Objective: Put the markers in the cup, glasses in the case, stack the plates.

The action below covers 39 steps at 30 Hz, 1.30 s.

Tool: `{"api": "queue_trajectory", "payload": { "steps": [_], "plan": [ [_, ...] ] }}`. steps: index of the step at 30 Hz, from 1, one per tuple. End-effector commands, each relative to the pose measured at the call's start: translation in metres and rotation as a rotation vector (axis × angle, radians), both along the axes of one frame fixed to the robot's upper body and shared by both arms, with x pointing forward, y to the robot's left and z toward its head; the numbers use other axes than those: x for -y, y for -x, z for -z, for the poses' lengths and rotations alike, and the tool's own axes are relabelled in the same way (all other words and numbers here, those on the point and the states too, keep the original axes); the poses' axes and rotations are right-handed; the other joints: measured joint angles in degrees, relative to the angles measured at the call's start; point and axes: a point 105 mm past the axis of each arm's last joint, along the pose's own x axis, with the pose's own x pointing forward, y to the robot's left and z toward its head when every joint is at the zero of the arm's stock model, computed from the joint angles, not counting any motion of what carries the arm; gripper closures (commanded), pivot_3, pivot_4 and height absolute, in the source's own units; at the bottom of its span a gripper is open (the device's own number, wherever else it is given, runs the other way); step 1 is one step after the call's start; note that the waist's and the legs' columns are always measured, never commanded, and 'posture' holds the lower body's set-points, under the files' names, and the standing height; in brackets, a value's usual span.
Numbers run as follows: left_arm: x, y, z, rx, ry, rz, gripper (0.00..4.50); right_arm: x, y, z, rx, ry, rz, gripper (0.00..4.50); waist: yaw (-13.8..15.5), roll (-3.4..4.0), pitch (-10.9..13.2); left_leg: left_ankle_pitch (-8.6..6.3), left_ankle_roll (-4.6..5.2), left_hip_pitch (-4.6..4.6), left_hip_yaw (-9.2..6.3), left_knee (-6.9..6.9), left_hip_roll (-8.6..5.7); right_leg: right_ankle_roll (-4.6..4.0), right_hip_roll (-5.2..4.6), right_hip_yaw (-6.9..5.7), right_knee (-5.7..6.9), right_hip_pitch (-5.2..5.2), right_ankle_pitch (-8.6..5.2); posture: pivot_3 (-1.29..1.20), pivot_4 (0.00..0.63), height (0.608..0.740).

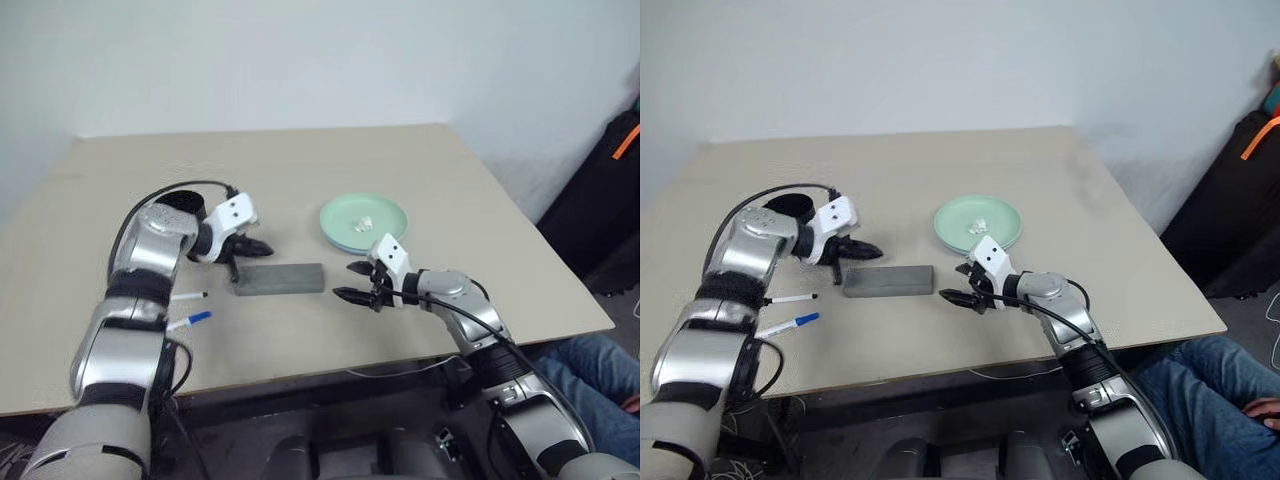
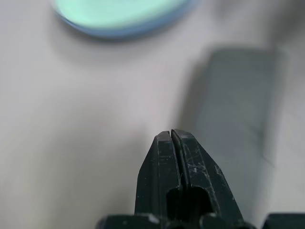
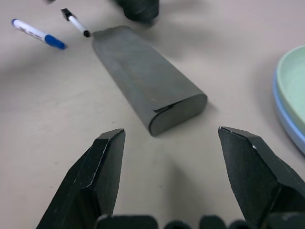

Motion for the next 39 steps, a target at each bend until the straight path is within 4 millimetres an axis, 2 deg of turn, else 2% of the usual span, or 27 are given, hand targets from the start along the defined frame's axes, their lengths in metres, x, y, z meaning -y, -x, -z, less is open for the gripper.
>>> {"api": "queue_trajectory", "payload": {
  "steps": [1,3,6,9,12,17,20,25,32,39],
  "plan": [
    [-0.027,0.016,-0.020,-0.008,-0.074,0.016,4.49,-0.005,-0.001,-0.013,0.035,-0.020,-0.028,1.13,0.22,-0.03,-0.01,0.00,0.00,0.00,0.00,0.01,0.01,0.00,0.01,0.00,0.00,0.00,0.00,0.00,0.000,0.740],
    [-0.044,0.025,-0.025,-0.046,-0.139,0.011,4.49,-0.007,-0.001,-0.013,0.032,-0.017,-0.037,1.13,0.37,-0.03,-0.01,0.00,-0.01,0.00,-0.01,0.04,0.01,0.00,0.00,-0.04,0.00,0.02,0.00,0.00,0.000,0.740],
    [-0.055,0.032,-0.031,-0.081,-0.200,0.029,4.49,-0.008,-0.002,-0.013,0.031,-0.016,-0.046,1.13,0.87,-0.03,-0.02,-0.01,-0.01,0.00,-0.01,0.16,0.00,0.00,-0.02,-0.04,0.00,0.07,-0.01,0.00,0.000,0.740],
    [-0.063,0.036,-0.039,-0.107,-0.275,0.059,3.69,-0.009,-0.003,-0.014,0.030,-0.015,-0.050,1.13,0.90,-0.03,-0.02,-0.03,0.00,-0.02,-0.01,0.34,0.00,0.00,-0.03,-0.04,-0.01,0.13,-0.01,0.00,0.000,0.740],
    [-0.066,0.035,-0.044,-0.110,-0.337,0.087,2.66,-0.010,-0.003,-0.014,0.029,-0.013,-0.054,1.13,0.76,-0.04,-0.02,-0.05,0.00,-0.04,-0.02,0.43,0.00,0.01,-0.02,-0.04,0.02,0.11,-0.01,0.00,0.000,0.740],
    [-0.062,0.019,-0.049,-0.073,-0.399,0.110,0.99,-0.010,-0.003,-0.013,0.027,-0.010,-0.058,1.13,0.79,-0.04,-0.02,-0.05,0.00,-0.03,-0.03,0.44,0.01,0.01,0.00,-0.03,0.04,0.10,-0.01,0.00,0.000,0.740],
    [-0.059,0.009,-0.050,-0.050,-0.438,0.115,0.99,-0.009,-0.003,-0.013,0.026,-0.007,-0.057,1.13,0.76,-0.04,-0.02,-0.05,0.01,-0.04,-0.02,0.45,0.00,0.01,-0.01,-0.03,0.02,0.12,-0.01,0.00,0.000,0.740],
    [-0.059,0.007,-0.048,-0.087,-0.491,0.155,0.99,-0.008,-0.004,-0.013,0.027,-0.006,-0.051,1.13,0.58,-0.04,-0.02,-0.08,0.04,-0.04,-0.01,0.40,0.00,0.02,0.02,0.00,0.03,0.09,-0.02,0.00,0.000,0.740],
    [-0.090,0.017,-0.034,-0.194,-0.677,0.134,0.99,-0.007,-0.004,-0.012,0.029,-0.006,-0.040,1.13,0.64,-0.04,-0.02,-0.12,0.09,-0.06,0.01,0.37,0.00,0.02,0.01,0.00,0.03,0.11,-0.02,0.00,0.000,0.740],
    [-0.099,0.013,-0.023,-0.190,-0.745,0.099,0.99,-0.007,-0.003,-0.010,0.025,-0.009,-0.035,1.13,0.73,-0.05,-0.03,-0.20,0.20,-0.07,0.02,0.39,0.00,0.03,0.00,0.00,0.03,0.11,-0.02,0.00,0.000,0.740]
  ]
}}
